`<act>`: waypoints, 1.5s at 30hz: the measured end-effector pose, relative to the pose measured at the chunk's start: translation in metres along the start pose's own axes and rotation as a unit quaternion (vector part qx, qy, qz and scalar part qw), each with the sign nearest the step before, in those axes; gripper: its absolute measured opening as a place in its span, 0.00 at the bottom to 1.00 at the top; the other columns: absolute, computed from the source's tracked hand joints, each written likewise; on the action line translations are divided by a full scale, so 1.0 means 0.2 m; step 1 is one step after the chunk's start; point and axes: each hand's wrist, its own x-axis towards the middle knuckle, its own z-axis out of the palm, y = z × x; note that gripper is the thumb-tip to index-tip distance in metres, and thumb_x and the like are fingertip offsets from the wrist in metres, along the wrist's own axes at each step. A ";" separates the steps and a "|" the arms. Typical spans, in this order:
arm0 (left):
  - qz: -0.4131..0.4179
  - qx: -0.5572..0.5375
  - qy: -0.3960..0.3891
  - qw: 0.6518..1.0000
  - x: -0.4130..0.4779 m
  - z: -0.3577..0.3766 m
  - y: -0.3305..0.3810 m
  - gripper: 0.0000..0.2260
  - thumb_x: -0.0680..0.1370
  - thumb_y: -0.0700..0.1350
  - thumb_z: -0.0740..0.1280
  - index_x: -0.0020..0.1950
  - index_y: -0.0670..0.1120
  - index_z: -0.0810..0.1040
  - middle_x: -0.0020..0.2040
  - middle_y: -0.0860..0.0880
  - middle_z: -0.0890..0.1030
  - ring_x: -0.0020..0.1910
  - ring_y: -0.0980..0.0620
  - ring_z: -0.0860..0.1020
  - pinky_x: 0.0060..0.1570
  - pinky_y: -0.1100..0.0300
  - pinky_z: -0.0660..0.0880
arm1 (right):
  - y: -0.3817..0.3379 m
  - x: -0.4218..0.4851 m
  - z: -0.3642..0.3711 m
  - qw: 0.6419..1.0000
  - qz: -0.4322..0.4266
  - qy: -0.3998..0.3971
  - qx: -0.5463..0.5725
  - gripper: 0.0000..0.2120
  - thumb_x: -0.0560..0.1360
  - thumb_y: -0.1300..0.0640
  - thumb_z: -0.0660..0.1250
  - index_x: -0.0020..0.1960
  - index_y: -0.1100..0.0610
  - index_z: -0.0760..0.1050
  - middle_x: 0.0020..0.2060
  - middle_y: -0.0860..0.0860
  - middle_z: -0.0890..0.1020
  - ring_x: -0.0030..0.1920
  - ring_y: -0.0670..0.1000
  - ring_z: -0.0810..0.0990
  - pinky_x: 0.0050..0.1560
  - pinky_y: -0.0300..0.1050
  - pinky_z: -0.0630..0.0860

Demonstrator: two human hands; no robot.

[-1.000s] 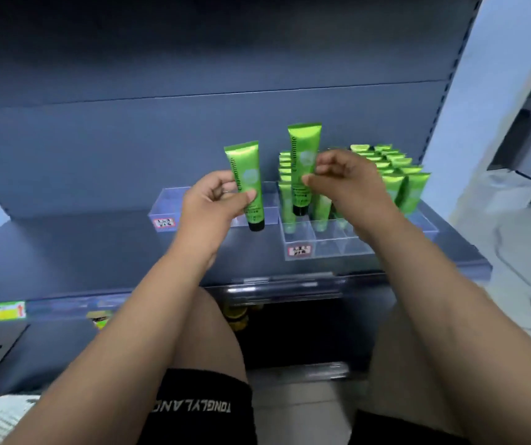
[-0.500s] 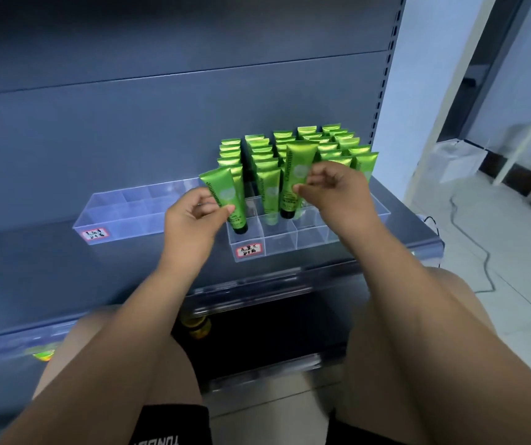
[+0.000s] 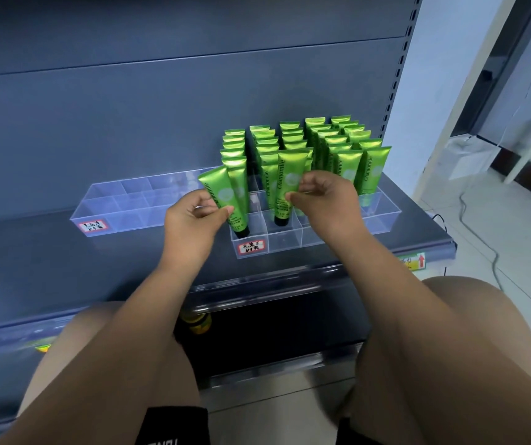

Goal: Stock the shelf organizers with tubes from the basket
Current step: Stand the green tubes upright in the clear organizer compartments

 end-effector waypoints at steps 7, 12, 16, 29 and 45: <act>-0.013 0.022 0.006 1.000 0.01 0.03 -0.03 0.11 0.73 0.38 0.77 0.43 0.39 0.75 0.38 0.46 0.77 0.35 0.59 0.75 0.38 0.70 0.72 | 0.03 -0.01 0.02 1.000 0.015 -0.023 -0.015 0.07 0.72 0.60 0.78 0.43 0.55 0.79 0.38 0.48 0.81 0.40 0.47 0.79 0.44 0.42 0.76; -0.015 0.038 0.008 0.999 0.03 0.04 -0.06 0.13 0.73 0.39 0.78 0.40 0.47 0.74 0.38 0.48 0.78 0.34 0.61 0.75 0.37 0.71 0.71 | 0.03 -0.02 0.03 0.999 0.020 -0.021 -0.041 0.07 0.72 0.60 0.78 0.43 0.54 0.80 0.36 0.45 0.81 0.38 0.44 0.80 0.44 0.40 0.77; -0.005 0.061 0.002 0.998 0.03 0.07 -0.09 0.11 0.73 0.39 0.78 0.46 0.49 0.78 0.41 0.53 0.78 0.44 0.57 0.79 0.47 0.70 0.74 | 0.03 -0.02 0.04 0.998 0.020 -0.016 -0.049 0.07 0.72 0.60 0.78 0.43 0.54 0.80 0.36 0.44 0.81 0.39 0.46 0.80 0.46 0.43 0.78; 0.008 0.057 0.004 0.998 0.01 0.07 -0.07 0.16 0.74 0.38 0.77 0.47 0.58 0.76 0.44 0.54 0.79 0.45 0.60 0.78 0.46 0.77 0.73 | 0.03 0.00 0.09 0.993 0.017 -0.016 -0.117 0.08 0.72 0.60 0.77 0.48 0.61 0.82 0.36 0.45 0.81 0.40 0.47 0.81 0.46 0.42 0.78; 0.013 0.090 -0.006 0.996 0.00 0.07 -0.12 0.09 0.76 0.39 0.75 0.50 0.49 0.77 0.44 0.53 0.79 0.46 0.58 0.78 0.45 0.77 0.72 | 0.06 -0.01 0.16 0.986 0.034 0.007 -0.164 0.08 0.74 0.59 0.75 0.52 0.61 0.82 0.45 0.51 0.85 0.45 0.49 0.80 0.47 0.40 0.75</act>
